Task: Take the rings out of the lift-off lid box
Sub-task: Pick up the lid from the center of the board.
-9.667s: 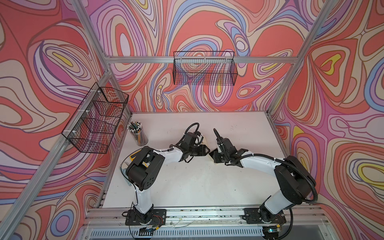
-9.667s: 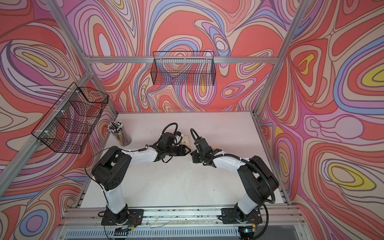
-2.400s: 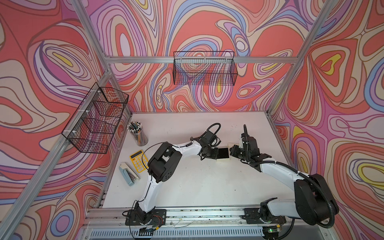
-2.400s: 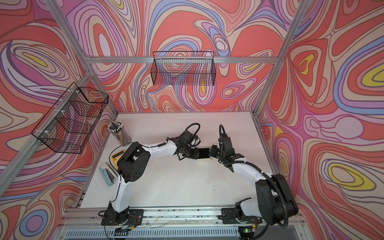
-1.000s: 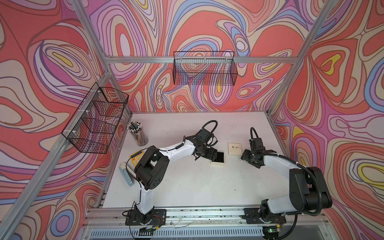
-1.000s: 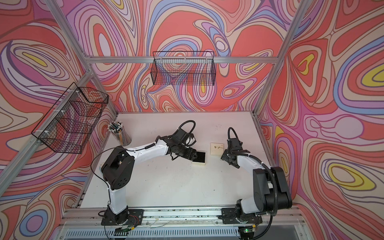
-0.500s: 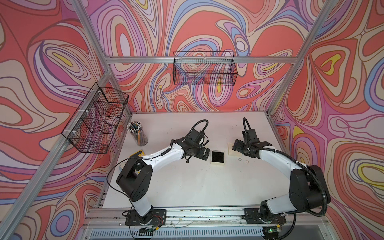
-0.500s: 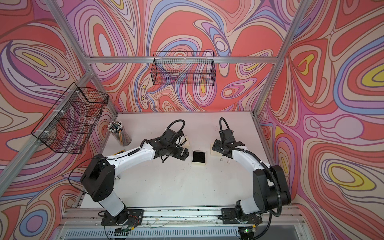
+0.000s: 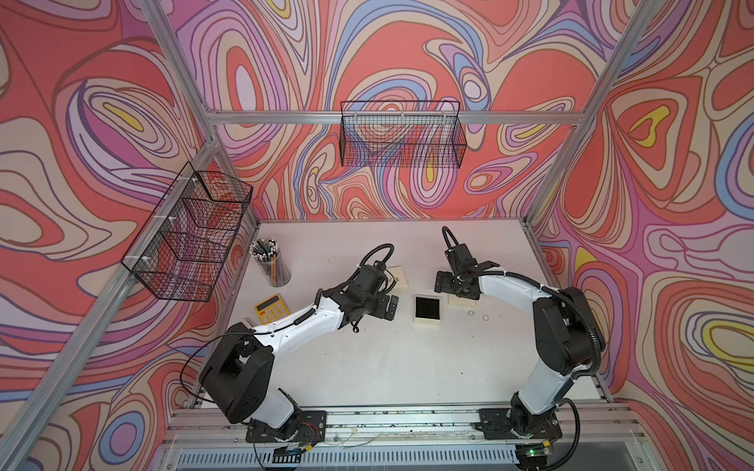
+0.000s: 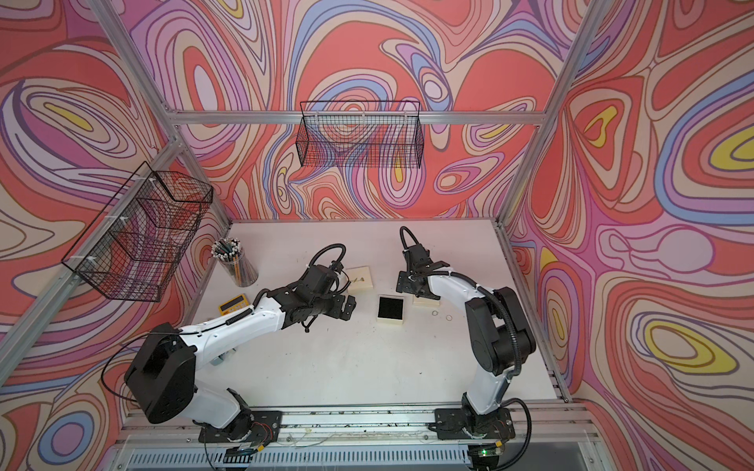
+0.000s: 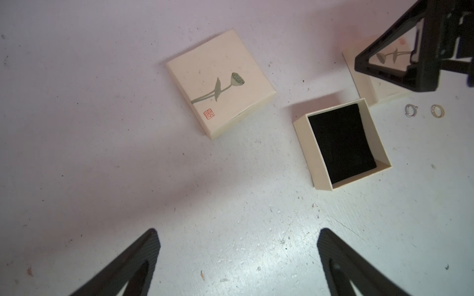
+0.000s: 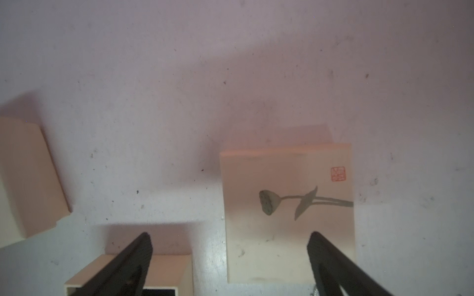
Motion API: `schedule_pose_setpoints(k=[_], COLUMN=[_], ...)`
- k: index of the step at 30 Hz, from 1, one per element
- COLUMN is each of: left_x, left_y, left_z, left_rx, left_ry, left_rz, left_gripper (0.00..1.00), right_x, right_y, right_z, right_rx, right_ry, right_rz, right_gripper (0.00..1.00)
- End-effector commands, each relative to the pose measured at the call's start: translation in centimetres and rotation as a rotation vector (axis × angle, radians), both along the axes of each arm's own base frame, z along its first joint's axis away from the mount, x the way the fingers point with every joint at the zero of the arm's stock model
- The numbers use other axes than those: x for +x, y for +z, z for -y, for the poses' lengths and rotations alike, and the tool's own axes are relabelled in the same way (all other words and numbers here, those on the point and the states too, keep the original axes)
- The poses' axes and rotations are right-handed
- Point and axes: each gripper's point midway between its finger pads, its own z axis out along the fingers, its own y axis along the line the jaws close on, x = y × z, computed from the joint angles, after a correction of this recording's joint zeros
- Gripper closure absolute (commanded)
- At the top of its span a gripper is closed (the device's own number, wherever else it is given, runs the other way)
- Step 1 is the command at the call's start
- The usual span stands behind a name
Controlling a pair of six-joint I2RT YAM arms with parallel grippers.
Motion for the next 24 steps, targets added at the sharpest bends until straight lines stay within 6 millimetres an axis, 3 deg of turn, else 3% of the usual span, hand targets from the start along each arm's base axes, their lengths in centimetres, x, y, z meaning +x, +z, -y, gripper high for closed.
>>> schedule_pose_setpoints(k=[1, 5, 14, 24], left_x=[0.7, 0.8, 0.8, 0.7], left_y=[0.7, 0.5, 0.6, 0.4], left_z=[0.2, 0.4, 0.9, 1.1], left_rx=[-0.028, -0.029, -0.056, -0.055], left_ry=[0.014, 0.011, 0.006, -0.004], left_rz=[0.033, 0.026, 0.025, 0.007], left_gripper=[0.00, 0.00, 0.00, 0.00], right_x=[-0.2, -0.4, -0.5, -0.2], right_y=[0.2, 0.3, -2.1, -3.4], right_z=[2.0, 2.6, 2.8, 3.9], right_rx=[-0.139, -0.175, -0.175, -0.174], right_ry=[-0.029, -0.021, 0.008, -0.007], right_rz=[-0.021, -0.024, -0.065, -0.074], right_gripper=[0.02, 0.02, 0.02, 0.01])
